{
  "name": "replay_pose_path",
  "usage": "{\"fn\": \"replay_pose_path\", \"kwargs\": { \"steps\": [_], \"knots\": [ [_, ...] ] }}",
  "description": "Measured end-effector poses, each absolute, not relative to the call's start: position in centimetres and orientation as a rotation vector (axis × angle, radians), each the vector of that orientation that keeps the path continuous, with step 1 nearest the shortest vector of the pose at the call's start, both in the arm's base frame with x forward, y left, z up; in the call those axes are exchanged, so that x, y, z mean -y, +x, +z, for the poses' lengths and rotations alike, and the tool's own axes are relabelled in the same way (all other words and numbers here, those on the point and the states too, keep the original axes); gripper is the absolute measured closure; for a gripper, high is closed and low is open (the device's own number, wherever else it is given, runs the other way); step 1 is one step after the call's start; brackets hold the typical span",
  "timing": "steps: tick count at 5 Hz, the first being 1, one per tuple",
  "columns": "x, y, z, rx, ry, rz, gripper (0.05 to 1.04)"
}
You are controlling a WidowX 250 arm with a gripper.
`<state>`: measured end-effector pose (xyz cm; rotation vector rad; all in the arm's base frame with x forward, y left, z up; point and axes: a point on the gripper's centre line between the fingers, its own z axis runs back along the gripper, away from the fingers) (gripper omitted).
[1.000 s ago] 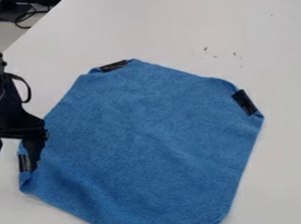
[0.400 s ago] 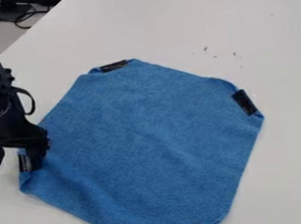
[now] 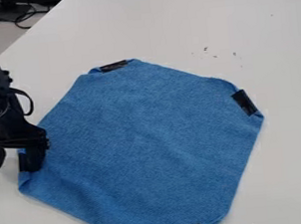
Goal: Fold cloth from left to centre
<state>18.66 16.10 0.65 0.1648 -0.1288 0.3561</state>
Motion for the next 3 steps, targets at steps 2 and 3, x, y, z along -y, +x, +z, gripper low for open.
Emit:
{"fn": "replay_pose_path", "kwargs": {
  "steps": [2,3],
  "knots": [
    [-16.04,19.03,0.43,0.155,0.166,0.355,0.582],
    [-15.91,19.08,0.36,0.160,0.165,0.360,0.757]
  ]
}}
